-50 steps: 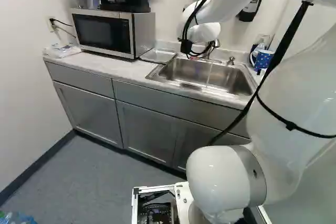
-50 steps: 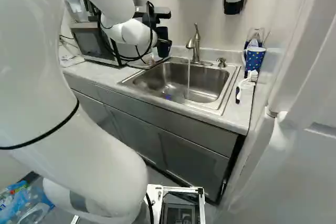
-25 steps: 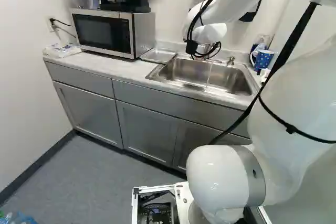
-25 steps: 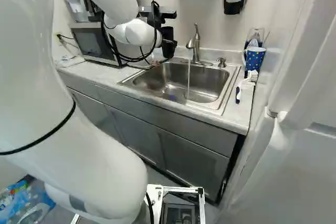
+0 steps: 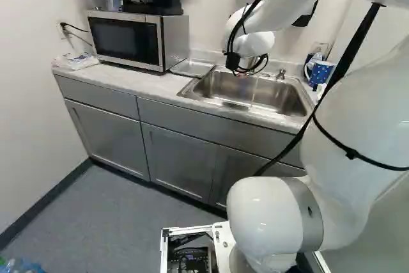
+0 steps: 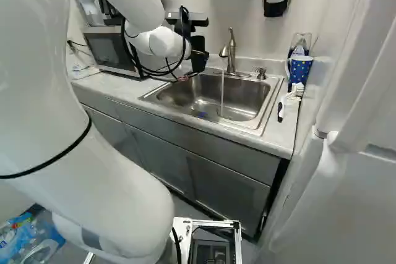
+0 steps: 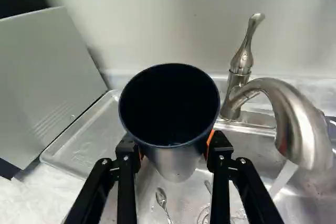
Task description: Rinse the cup and place it in the tray
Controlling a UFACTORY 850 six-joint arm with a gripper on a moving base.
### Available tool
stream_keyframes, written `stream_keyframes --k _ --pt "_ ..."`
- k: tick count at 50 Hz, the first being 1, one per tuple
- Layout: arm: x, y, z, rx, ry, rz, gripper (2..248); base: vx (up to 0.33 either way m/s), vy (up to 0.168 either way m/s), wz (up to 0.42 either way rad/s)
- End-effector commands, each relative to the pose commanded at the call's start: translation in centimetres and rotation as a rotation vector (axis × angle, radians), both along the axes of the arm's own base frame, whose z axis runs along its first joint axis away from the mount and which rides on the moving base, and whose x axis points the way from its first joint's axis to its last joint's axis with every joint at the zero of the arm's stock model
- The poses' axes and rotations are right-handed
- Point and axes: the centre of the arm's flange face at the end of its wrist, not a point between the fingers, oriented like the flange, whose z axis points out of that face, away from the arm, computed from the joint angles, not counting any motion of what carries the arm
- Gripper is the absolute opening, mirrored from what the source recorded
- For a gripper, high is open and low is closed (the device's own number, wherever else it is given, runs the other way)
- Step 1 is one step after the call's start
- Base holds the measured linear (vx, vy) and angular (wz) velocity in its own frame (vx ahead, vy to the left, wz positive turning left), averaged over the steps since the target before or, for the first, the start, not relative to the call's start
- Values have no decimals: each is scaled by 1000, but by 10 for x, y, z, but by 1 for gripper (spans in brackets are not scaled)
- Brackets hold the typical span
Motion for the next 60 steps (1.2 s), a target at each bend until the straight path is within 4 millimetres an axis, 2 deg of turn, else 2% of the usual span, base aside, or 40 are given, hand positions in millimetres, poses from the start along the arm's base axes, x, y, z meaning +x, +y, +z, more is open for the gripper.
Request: stream_keyframes --k 60 --pt "-9 -2 -55 -10 6 -15 126 0 0 0"
